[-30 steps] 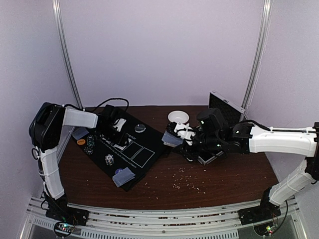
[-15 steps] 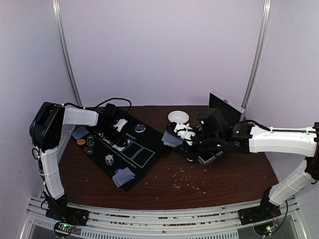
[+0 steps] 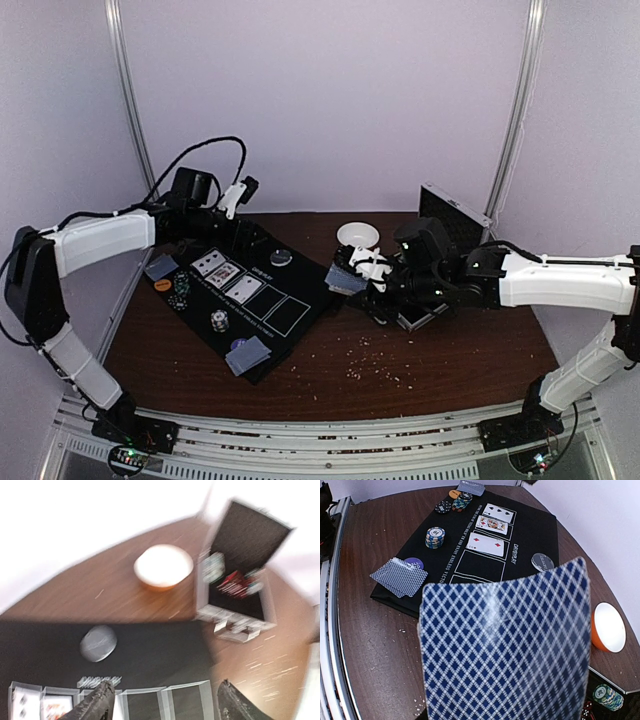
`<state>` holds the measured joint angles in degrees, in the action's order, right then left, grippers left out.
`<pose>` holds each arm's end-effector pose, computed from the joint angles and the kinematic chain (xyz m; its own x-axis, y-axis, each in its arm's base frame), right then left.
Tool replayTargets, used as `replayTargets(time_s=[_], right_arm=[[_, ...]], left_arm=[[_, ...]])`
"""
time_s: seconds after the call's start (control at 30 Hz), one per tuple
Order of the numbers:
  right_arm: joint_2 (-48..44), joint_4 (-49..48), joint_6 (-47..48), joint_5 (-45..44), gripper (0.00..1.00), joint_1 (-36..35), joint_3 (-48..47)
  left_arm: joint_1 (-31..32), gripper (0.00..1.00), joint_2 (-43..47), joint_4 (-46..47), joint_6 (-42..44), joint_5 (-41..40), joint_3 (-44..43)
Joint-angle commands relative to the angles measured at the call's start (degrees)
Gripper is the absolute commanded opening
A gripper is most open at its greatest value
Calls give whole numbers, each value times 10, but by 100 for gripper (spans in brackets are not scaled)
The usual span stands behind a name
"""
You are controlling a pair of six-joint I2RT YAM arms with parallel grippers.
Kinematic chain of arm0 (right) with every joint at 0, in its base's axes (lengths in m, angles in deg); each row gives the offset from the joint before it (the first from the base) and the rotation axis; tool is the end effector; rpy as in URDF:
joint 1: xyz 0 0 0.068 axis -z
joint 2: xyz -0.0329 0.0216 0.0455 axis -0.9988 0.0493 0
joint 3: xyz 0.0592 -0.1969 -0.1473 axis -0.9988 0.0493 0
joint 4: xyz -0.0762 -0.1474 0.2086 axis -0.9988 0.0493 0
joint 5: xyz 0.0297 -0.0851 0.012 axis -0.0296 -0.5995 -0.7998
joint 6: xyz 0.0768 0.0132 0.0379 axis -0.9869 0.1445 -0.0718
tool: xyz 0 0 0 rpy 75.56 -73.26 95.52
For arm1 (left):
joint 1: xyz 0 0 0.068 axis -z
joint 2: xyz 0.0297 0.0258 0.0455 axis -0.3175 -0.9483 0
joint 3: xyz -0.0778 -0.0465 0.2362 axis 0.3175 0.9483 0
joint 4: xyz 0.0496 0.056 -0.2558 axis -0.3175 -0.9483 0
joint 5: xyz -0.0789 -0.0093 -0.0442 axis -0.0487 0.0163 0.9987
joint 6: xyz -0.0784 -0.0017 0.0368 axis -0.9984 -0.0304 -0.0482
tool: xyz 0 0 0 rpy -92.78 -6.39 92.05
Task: Distribute texas hold em gaming equipment
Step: Pick up the poker card from the face-down deck piles.
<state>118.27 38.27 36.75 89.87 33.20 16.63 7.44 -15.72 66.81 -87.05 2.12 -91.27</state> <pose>0.2081 0.3015 0.2385 -0.0406 -0.5297 -0.8472 -0.9109 0.3680 -0.1865 0.3480 -0.2017 0.2388 -0.5637 0.1943 -0.8028 0.6439 0.7121 -0.2798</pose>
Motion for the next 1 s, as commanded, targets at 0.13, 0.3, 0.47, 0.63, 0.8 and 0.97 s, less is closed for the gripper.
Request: replayTargets(time_s=[0.13,0.3,0.47,0.63,0.8,0.97], right_arm=[[19,-31,-8,-9,39,3,-22],[26,-36,-14,1,39,2,-29],[29,-39,-18,4,39,3,-32],[37,-42,-19,9,39,2,-34],[40,-41,-19,11,39,2,-34],[30,-43,-18,4,39,3,-23]], left_arm=[[121,86,58,114,-113,151,41],[140,88,39,137,-146,152,37],[159,87,2,150,-152,169,25],[172,82,-39,140,-155,149,-4],[172,64,-55,132,-165,142,-25],[172,44,-37,82,-135,107,-30]])
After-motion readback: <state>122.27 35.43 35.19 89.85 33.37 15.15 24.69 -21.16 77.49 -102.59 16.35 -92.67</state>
